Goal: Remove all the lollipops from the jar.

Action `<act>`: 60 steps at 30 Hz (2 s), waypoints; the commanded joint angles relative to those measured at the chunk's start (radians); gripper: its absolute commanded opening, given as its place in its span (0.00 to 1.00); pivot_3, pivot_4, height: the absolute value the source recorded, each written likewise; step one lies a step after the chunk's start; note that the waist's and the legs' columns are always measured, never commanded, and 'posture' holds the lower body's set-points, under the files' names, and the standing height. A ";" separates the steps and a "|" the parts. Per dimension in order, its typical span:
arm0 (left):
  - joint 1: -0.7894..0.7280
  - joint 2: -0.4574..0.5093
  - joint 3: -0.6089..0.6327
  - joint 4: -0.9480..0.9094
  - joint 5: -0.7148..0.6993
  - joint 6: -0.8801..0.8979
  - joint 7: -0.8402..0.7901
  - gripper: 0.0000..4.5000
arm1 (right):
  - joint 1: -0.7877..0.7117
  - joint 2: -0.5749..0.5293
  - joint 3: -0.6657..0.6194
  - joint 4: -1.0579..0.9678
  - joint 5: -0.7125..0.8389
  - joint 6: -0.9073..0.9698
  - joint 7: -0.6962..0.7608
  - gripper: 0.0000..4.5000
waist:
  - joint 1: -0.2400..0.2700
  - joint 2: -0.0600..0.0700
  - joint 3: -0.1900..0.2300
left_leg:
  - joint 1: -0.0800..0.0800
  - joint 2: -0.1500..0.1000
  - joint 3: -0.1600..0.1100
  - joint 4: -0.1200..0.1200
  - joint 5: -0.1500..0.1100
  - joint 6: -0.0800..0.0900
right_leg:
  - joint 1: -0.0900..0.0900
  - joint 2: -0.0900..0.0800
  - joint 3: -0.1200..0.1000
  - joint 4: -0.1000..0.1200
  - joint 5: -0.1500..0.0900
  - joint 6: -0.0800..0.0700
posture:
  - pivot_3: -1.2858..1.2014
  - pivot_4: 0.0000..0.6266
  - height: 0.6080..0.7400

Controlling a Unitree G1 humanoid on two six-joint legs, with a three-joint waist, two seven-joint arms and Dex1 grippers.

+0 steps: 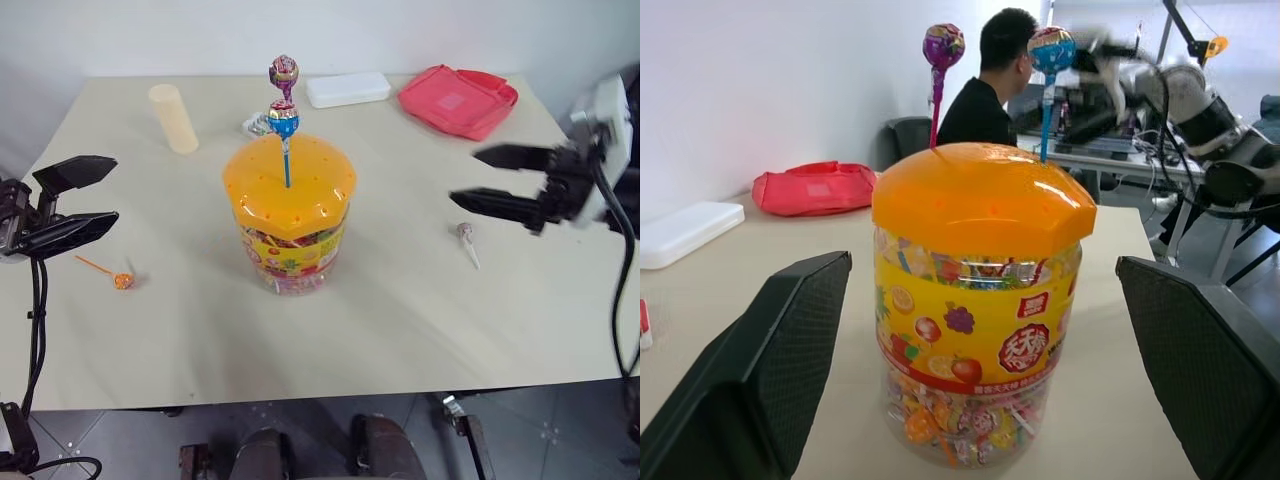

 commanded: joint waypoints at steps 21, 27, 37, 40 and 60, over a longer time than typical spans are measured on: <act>0.083 0.022 0.089 -0.064 -0.025 -0.012 -0.099 1.00 | -0.336 0.448 0.322 0.223 -0.087 -0.224 0.094 0.50 | -0.024 -0.001 0.000 | -0.001 -0.001 -0.005 0.000 0.000 0.001 | 0.000 -0.001 -0.004 0.003 0.000 0.000 | 0.52 0.24 1.00; 0.079 0.016 0.092 -0.064 -0.019 -0.011 -0.093 1.00 | -0.400 0.478 0.304 0.303 -0.119 -0.276 0.091 0.06 | -0.029 -0.001 0.000 | -0.001 -0.001 -0.005 0.000 0.000 0.001 | 0.000 -0.001 -0.004 0.003 0.000 0.000 | 0.52 0.24 1.00; 0.031 0.000 0.055 -0.039 -0.009 -0.017 -0.106 1.00 | -0.526 0.429 0.167 0.359 -0.077 -0.270 0.063 0.01 | -0.027 -0.001 0.000 | -0.001 -0.001 -0.007 0.000 0.000 0.001 | 0.000 -0.001 -0.005 0.004 0.000 0.000 | 0.52 0.24 1.00; 0.025 -0.001 0.043 -0.035 -0.011 -0.016 -0.111 1.00 | -0.534 0.354 0.125 0.359 -0.082 -0.238 0.049 0.01 | -0.026 -0.001 0.000 | -0.001 -0.002 -0.007 0.000 0.000 0.001 | 0.001 -0.001 -0.005 0.004 0.000 0.000 | 0.52 0.24 1.00; 0.079 0.047 0.096 -0.039 -0.126 0.010 -0.112 1.00 | 0.018 -0.145 0.169 0.602 -0.418 -0.194 -0.046 0.01 | -0.024 -0.001 -0.001 | -0.001 -0.005 -0.001 -0.001 -0.002 0.003 | -0.001 -0.006 -0.004 0.002 0.000 0.000 | 0.52 0.24 1.00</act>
